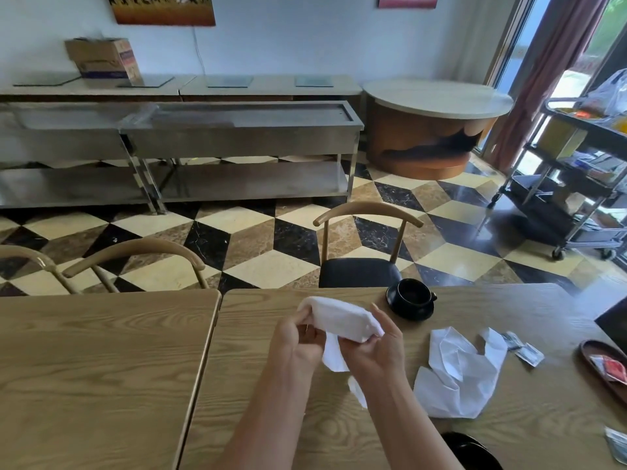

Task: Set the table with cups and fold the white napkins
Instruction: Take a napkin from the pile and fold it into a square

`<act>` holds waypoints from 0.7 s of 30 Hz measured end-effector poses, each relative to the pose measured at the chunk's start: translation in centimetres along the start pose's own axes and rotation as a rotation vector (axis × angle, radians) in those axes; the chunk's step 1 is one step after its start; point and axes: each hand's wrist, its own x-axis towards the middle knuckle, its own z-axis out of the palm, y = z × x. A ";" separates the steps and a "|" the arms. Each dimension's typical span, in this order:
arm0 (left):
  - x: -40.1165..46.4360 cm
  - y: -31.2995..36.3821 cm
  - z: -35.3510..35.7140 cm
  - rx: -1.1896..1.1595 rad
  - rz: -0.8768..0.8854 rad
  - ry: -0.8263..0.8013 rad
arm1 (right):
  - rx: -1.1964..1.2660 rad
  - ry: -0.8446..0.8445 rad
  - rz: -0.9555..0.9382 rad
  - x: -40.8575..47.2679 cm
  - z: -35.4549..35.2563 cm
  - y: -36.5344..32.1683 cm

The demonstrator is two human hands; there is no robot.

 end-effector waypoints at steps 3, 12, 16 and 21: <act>1.0 -0.1 -0.8 -0.135 -0.010 -0.003 | -0.006 0.164 0.022 0.0 -0.6 0.5; 1.2 1.0 0.1 -0.309 0.033 -0.049 | 0.121 0.174 -0.071 -0.3 -0.3 -0.4; 0.7 1.4 0.4 -0.286 0.079 -0.192 | 0.119 -0.095 -0.125 -1.4 1.5 -2.0; -0.7 2.4 1.2 -0.282 0.138 -0.388 | -0.005 -0.201 -0.223 -1.6 2.4 -3.2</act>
